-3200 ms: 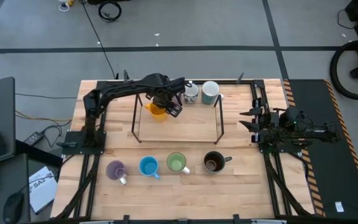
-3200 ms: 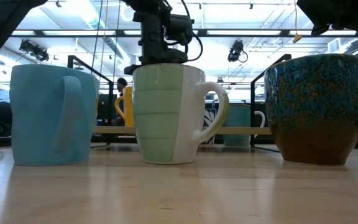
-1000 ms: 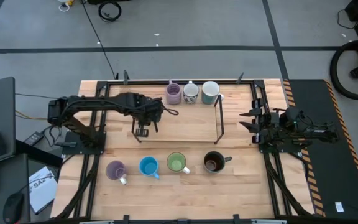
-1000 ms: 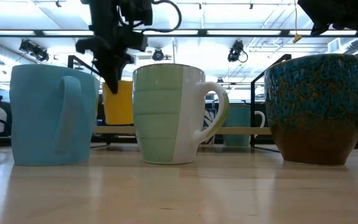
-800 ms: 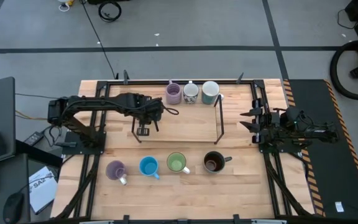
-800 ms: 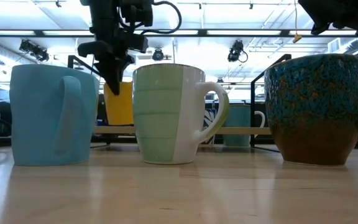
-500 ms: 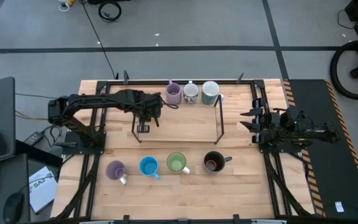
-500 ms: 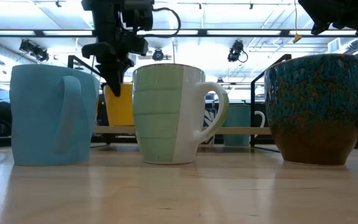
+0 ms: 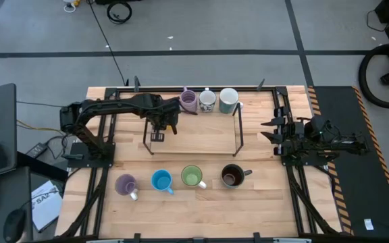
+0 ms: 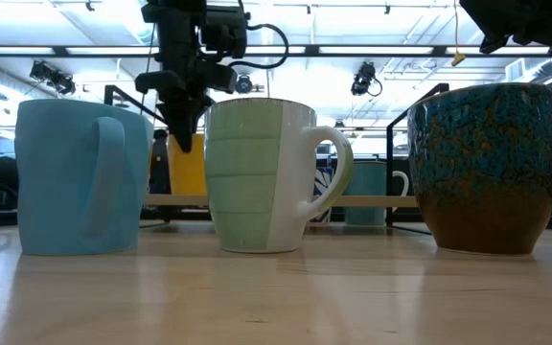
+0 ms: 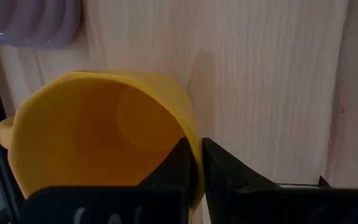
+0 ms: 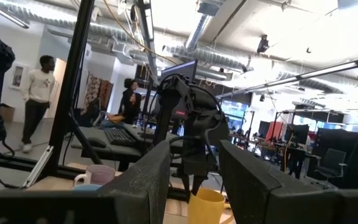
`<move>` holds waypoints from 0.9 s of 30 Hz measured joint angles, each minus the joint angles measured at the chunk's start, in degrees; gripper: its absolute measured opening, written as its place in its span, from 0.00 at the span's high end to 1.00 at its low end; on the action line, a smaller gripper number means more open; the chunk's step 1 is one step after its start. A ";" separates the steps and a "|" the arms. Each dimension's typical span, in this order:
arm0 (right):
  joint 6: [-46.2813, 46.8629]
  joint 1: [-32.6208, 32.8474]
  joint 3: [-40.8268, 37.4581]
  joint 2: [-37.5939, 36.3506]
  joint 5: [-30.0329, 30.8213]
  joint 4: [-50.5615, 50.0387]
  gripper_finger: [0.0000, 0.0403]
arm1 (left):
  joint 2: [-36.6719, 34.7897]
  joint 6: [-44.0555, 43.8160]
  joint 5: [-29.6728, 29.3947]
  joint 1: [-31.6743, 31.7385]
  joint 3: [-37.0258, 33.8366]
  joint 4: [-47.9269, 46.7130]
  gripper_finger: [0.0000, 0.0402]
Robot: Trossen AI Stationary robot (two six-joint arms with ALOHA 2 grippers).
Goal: Place coffee mugs
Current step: Put the yellow mug on the shelf, then put the light violet mug on the shelf
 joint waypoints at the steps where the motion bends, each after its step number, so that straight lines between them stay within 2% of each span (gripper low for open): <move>1: 0.00 0.01 0.00 0.00 -0.02 -0.01 0.64 | -0.01 -0.06 -0.16 -0.03 -0.02 -0.23 0.93; 3: 0.00 0.00 0.00 0.00 -0.09 -0.02 0.64 | -0.06 -1.03 -0.72 -0.04 -0.06 -0.35 0.92; 10: 0.00 0.02 0.00 0.02 -0.13 -0.02 0.64 | -0.24 -1.64 -2.12 -0.17 -0.35 -0.57 0.74; 18: 0.00 0.01 0.00 0.01 -0.12 -0.02 0.64 | -0.24 -1.77 -2.13 -0.17 -0.16 -0.53 0.60; 22: 0.00 0.02 0.00 0.01 -0.11 -0.02 0.64 | -0.24 -1.77 -2.50 -0.20 2.88 -0.79 0.57; 27: 0.00 0.02 0.00 0.00 -0.11 -0.02 0.64 | -0.24 -3.13 -2.54 -0.52 8.51 -2.55 0.58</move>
